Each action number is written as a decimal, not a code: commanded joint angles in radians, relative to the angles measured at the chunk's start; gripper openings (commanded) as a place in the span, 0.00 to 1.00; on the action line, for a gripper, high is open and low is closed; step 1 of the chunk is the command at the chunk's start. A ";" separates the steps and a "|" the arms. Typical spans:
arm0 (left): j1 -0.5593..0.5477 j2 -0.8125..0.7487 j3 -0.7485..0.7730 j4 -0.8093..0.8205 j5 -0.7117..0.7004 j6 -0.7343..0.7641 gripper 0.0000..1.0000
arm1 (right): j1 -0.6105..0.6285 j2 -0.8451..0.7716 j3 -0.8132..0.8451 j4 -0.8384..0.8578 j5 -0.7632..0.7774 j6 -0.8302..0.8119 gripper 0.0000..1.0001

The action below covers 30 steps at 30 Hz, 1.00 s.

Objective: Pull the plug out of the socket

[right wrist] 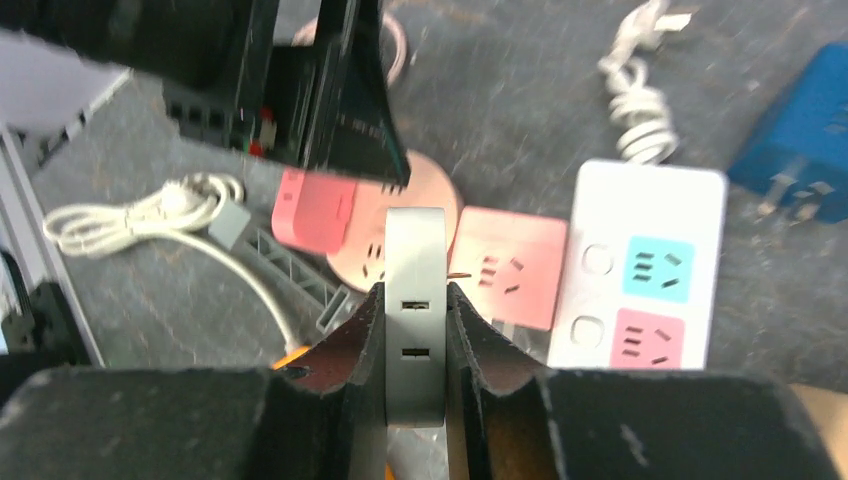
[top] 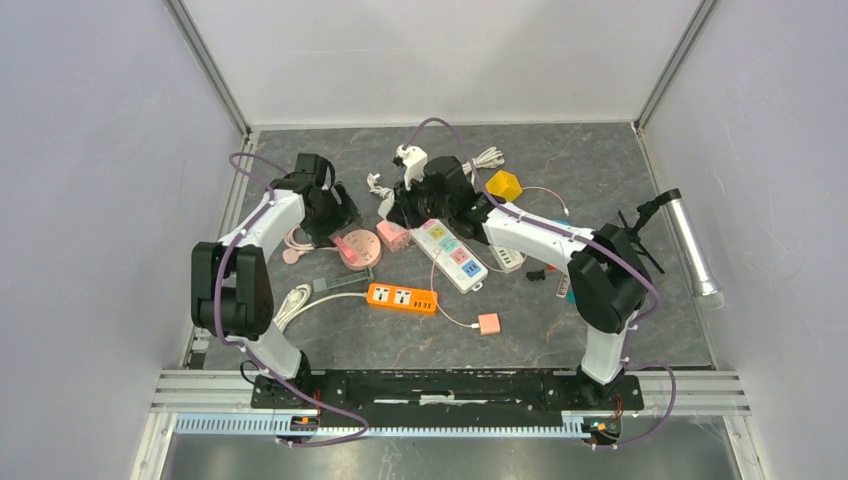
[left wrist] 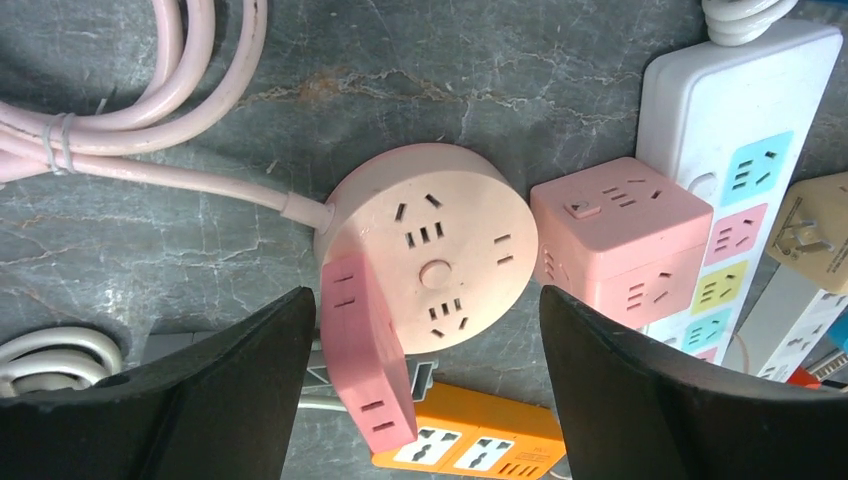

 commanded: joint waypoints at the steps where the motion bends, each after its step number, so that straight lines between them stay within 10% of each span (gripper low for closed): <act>1: 0.000 -0.067 0.023 -0.049 -0.060 0.045 0.89 | 0.030 -0.001 -0.035 -0.021 -0.093 -0.099 0.11; 15: 0.006 -0.248 -0.012 -0.067 -0.356 0.041 0.93 | 0.077 0.131 -0.029 -0.239 -0.041 -0.256 0.17; 24: 0.015 -0.376 -0.085 -0.005 -0.481 0.031 1.00 | 0.077 0.083 -0.040 -0.215 0.014 -0.254 0.71; 30: 0.018 -0.361 -0.087 -0.043 -0.505 -0.006 1.00 | 0.078 0.019 -0.033 -0.101 -0.019 -0.237 0.78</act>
